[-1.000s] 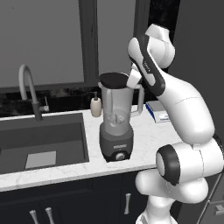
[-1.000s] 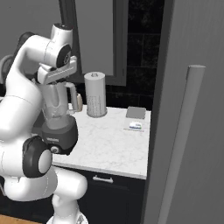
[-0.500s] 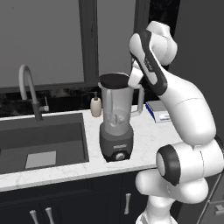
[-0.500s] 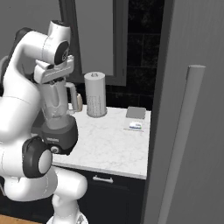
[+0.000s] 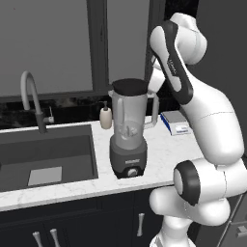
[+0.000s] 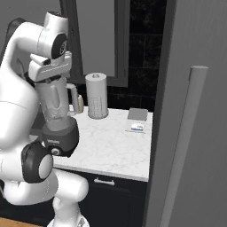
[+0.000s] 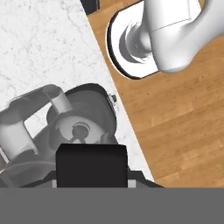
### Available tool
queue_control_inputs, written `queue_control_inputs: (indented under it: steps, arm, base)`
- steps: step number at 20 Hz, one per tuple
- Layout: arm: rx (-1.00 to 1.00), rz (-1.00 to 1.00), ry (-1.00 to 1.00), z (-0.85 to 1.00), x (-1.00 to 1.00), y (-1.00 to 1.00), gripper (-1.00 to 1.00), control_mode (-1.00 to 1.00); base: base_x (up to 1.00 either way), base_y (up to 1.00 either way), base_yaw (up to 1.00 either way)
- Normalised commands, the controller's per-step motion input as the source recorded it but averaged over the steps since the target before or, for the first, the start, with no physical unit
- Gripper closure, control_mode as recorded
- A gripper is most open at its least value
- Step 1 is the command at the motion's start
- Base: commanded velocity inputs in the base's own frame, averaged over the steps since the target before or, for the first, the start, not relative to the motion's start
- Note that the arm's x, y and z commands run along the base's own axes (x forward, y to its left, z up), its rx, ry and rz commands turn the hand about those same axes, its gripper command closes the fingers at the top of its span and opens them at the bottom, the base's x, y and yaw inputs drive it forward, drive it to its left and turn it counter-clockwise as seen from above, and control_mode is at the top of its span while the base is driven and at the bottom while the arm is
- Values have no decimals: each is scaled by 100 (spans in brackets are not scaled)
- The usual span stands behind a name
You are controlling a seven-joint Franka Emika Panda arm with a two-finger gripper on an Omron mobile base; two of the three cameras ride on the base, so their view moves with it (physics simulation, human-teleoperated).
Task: Close the lid blender by securely placing the lid on top.
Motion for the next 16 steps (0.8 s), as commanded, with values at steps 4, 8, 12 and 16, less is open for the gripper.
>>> queue_control_inputs:
  steps: [4,8,12,16]
  arm:
    - [0,-2,0,-6,-15,0,100,-100]
    - [0,-4,0,-14,1,0,100,-100]
    - [0,-9,0,-11,6,0,100,-100]
    - [-1,-10,0,-10,12,0,100,-100]
  base:
    - [0,0,0]
    - [0,0,0]
    - [0,0,0]
    - [0,0,0]
